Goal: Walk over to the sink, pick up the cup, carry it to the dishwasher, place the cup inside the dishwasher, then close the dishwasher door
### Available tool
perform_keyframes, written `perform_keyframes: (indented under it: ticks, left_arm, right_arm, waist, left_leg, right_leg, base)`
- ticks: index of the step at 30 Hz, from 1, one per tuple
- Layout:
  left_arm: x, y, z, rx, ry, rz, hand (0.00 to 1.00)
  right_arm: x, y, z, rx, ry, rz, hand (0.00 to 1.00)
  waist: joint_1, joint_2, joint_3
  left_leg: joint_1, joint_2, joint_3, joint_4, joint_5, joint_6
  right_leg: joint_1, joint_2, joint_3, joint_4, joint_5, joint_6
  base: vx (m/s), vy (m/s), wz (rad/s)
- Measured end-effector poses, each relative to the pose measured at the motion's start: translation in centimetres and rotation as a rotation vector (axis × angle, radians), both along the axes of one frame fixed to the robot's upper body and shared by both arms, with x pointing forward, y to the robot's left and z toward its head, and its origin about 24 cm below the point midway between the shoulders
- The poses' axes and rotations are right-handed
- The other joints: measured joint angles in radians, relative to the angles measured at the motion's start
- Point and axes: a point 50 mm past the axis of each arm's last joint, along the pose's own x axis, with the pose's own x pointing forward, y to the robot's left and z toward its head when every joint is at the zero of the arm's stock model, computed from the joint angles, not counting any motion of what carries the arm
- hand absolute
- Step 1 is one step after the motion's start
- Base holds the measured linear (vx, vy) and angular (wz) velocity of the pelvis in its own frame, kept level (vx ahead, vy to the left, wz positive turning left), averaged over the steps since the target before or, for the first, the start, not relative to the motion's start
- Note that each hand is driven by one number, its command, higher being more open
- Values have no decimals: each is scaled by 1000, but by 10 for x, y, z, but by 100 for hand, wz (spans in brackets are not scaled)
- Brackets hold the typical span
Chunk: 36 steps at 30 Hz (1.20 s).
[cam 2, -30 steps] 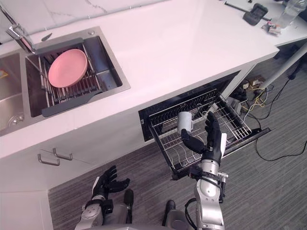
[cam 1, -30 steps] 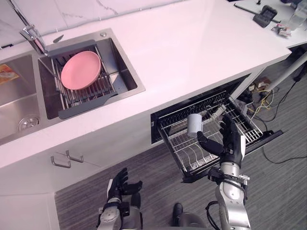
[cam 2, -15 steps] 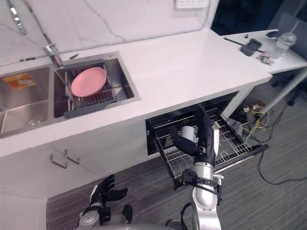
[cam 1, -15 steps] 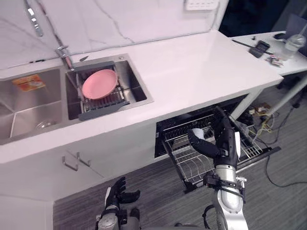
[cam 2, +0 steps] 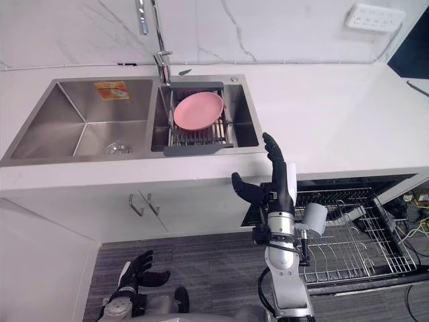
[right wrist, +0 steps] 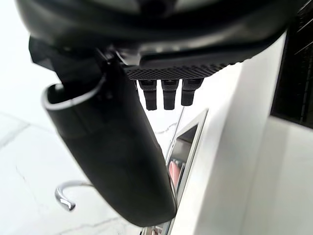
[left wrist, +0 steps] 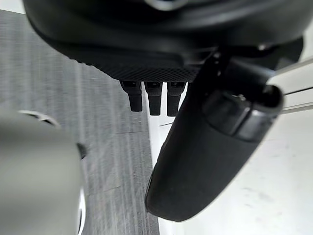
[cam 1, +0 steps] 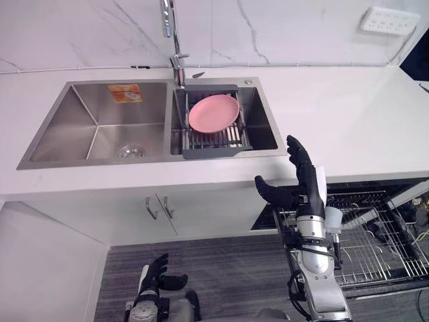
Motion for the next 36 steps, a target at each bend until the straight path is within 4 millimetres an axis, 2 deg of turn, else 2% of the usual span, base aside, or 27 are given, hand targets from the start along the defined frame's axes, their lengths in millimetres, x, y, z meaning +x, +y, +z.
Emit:
perform_keyframes:
  ticks: [1,2,3,4,5,6,7,8,9,11,12,13,14,16,18,19,20,22,26,33,34,36]
  left_arm:
    - [-3,2,-1,5,12,4,90]
    - [-4,2,-1,6,17,6,90]
    - [-5,2,-2,5,24,7,90]
    - [-5,2,-2,4,27,8,90]
    - [-5,2,-3,3,30,8,90]
    - [-6,2,-4,4,38,7,90]
    - [-6,4,-4,9,46,4,90]
    - [-6,-2,-6,-9,53,9,90]
    - [-7,-9,-7,-27,52,11,90]
    - [-9,-11,-8,-35,54,9,90]
    - [-9,-12,-8,-35,54,9,90]
    - [-7,-13,-7,-43,48,6,90]
    - [-5,-15,-6,-46,38,-9,90]
    - [-4,-16,-5,-50,31,-8,90]
    - [-3,-16,-6,-54,38,2,90]
    - [-2,-16,-6,-59,38,11,90]
    - [0,-16,-5,-66,29,16,90]
    - [2,-12,-3,-50,12,7,90]
    - [0,-11,-3,-44,15,14,90]
    - [-3,-10,-5,-40,34,12,90]
    - [-9,-11,-8,-36,62,4,90]
    - [-9,-11,-8,-36,62,4,90]
  right_arm:
    - [0,0,1,-8,-4,-3,90]
    - [1,-1,2,-18,-7,-7,90]
    - [2,-2,3,-28,-17,-11,90]
    - [5,-2,7,-39,-31,-5,90]
    - [6,-2,9,-44,-41,-2,90]
    - [10,-1,14,-54,-65,3,90]
    - [11,-3,21,-63,-96,-5,90]
    - [11,-5,23,-74,-105,-11,90]
    - [9,-8,26,-89,-113,-14,90]
    - [8,-9,27,-90,-119,-18,90]
    - [8,-10,26,-86,-117,-24,90]
    - [6,-13,25,-85,-112,-38,90]
    - [1,-15,27,-89,-116,-46,90]
    - [-4,-14,33,-81,-149,-40,90]
    - [-3,-13,37,-67,-174,-38,90]
    - [-2,-14,38,-67,-185,-44,90]
    - [-2,-15,37,-66,-179,-48,90]
    - [-1,-13,33,-65,-157,-39,90]
    - [1,-10,27,-80,-126,-5,90]
    - [3,-13,3,-134,-9,1,90]
    - [2,-14,-5,-158,31,8,90]
    - [2,-14,-5,-158,31,8,90]
  waist:
    - [-18,0,0]
    - [-26,0,0]
    - [-31,1,0]
    - [-29,1,1]
    - [-27,1,1]
    - [-30,-3,-4]
    - [-35,-4,-4]
    - [-34,21,-3]
    - [-24,58,-10]
    - [-26,75,-13]
    - [-27,75,-12]
    - [-27,74,-11]
    - [-23,78,-9]
    - [-20,85,-1]
    - [-14,86,-1]
    - [-13,96,5]
    - [-3,95,13]
    - [-4,72,14]
    - [5,66,11]
    - [-7,66,9]
    - [-8,53,-35]
    - [-8,54,-35]
  left_leg:
    - [11,-2,-30,-10,-3,3]
    - [18,-2,-44,-21,-2,3]
    - [37,-3,-64,-40,3,-4]
    - [58,-4,-76,-58,8,-12]
    - [70,-4,-80,-64,8,-14]
    - [80,-6,-96,-69,2,-24]
    - [76,-10,-121,-47,-23,-40]
    - [75,13,-127,-24,-39,-59]
    - [73,50,-121,-2,-61,-76]
    - [71,80,-116,36,-78,-90]
    - [64,90,-114,72,-84,-98]
    - [35,107,-111,179,-94,-109]
    - [-3,129,-92,312,-95,-111]
    - [-52,162,-70,441,-128,-108]
    - [-78,164,-76,377,-142,-100]
    - [-89,159,-94,243,-109,-99]
    - [-77,148,-116,154,-4,-102]
    - [-42,99,-113,74,33,-89]
    - [-10,64,-113,21,50,-71]
    - [28,58,-89,-72,94,-76]
    - [44,52,-94,-153,153,-75]
    - [44,52,-94,-153,153,-75]
  right_leg:
    - [-46,59,51,30,-53,7]
    - [-65,90,71,21,-72,12]
    - [-99,146,101,-28,-92,14]
    - [-130,186,105,-102,-97,10]
    - [-141,203,105,-149,-97,9]
    - [-150,231,106,-288,-68,3]
    - [-145,243,113,-378,57,-14]
    - [-125,260,97,-392,66,-19]
    - [-86,293,82,-444,71,-26]
    - [-47,321,71,-490,75,-34]
    - [-25,328,67,-513,77,-37]
    - [26,340,61,-562,84,-47]
    - [77,348,61,-604,91,-53]
    - [143,353,72,-640,93,-55]
    - [149,348,92,-639,92,-55]
    - [149,347,101,-639,92,-50]
    - [150,345,119,-637,81,-26]
    - [151,310,135,-653,79,-9]
    - [178,284,155,-697,90,14]
    - [180,287,177,-733,111,18]
    - [182,291,185,-795,153,15]
    - [182,291,185,-795,153,15]
  base:
    - [168,52,57]
    - [216,32,70]
    - [222,-10,57]
    - [232,-31,47]
    - [264,-68,39]
    - [348,-121,52]
    - [363,-133,56]
    - [424,-153,41]
    - [305,-102,12]
    - [262,-100,2]
    - [227,-110,7]
    - [222,-84,5]
    - [217,-57,2]
    - [186,34,-18]
    - [137,90,-29]
    - [110,170,-28]
    - [110,180,-23]
    - [88,145,8]
    - [38,89,11]
    - [8,-16,-10]
    - [0,0,0]
    - [0,0,0]
